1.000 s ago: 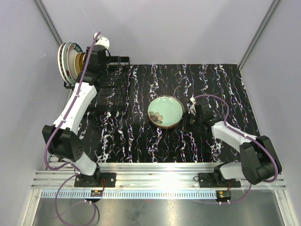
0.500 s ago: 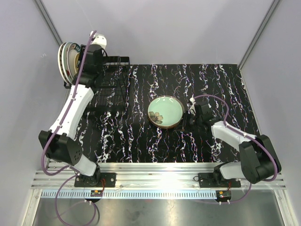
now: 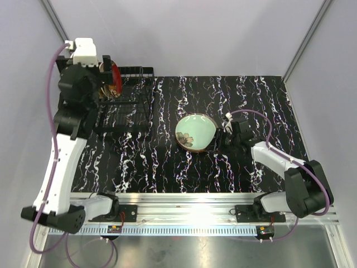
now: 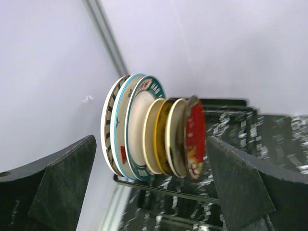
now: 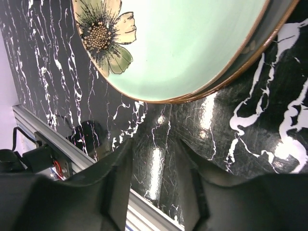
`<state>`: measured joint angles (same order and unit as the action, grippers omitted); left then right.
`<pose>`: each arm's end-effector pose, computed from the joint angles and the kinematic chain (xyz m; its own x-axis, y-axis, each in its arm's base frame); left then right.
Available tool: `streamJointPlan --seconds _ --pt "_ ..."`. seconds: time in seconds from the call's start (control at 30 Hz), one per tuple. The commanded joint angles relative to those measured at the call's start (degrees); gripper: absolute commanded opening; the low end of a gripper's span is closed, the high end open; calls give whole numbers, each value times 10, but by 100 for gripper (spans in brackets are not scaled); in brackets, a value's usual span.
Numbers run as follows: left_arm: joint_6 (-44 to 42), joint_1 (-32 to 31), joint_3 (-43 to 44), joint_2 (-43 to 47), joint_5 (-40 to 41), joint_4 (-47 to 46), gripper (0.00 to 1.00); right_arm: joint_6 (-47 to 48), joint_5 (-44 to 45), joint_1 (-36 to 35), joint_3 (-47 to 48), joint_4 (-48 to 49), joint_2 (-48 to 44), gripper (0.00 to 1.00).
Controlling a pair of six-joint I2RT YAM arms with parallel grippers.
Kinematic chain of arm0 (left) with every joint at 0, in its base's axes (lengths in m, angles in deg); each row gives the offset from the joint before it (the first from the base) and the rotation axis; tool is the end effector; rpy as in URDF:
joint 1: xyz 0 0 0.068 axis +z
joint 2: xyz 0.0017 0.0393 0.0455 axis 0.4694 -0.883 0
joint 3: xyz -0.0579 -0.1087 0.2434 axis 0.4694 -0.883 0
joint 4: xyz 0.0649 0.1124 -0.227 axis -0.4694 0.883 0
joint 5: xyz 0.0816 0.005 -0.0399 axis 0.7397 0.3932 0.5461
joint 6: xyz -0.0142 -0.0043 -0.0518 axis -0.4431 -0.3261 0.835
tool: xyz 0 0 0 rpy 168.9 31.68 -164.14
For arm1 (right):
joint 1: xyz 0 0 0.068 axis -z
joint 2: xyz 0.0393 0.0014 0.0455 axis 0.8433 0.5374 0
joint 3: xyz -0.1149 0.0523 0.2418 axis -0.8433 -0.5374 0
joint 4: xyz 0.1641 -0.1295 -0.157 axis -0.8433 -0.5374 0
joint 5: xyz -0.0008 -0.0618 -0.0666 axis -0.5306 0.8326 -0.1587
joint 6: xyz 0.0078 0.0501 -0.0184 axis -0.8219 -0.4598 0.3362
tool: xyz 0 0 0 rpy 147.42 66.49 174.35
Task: Load the plates into the dish rack
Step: Insert the plate into the dish rack, then grab a plate with the right arm
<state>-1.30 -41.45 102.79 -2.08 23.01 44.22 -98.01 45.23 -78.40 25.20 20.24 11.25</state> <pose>0.2322 -0.0386 0.5101 -0.0561 0.1972 -0.9787 -0.2378 0.9494 0.2050 0.2428 0.1088 0.1892 -0.8878 0.1595 -0.4317 -0.1601 0.7723 0.6147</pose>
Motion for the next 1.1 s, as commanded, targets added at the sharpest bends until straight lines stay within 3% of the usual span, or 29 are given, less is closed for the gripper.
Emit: streamJointPlan --seconds 0.0,0.13,0.27,0.37,0.53,1.07 --pt "72 -2 -44 61 -78 -20 99 -4 21 8 31 -15 -20 48" --pt "115 -2 -172 139 -120 -62 99 -30 91 15 43 -30 -32 54" --pt "201 -2 -275 222 -141 -94 99 -58 120 32 59 -40 -25 50" --pt "218 -2 -337 267 -170 -111 99 -72 135 39 71 -42 -10 48" --pt "218 -2 -419 311 -127 -148 99 -74 147 43 107 -49 40 45" --pt "207 -17 -412 314 -96 -134 99 -71 163 46 159 -33 154 43"
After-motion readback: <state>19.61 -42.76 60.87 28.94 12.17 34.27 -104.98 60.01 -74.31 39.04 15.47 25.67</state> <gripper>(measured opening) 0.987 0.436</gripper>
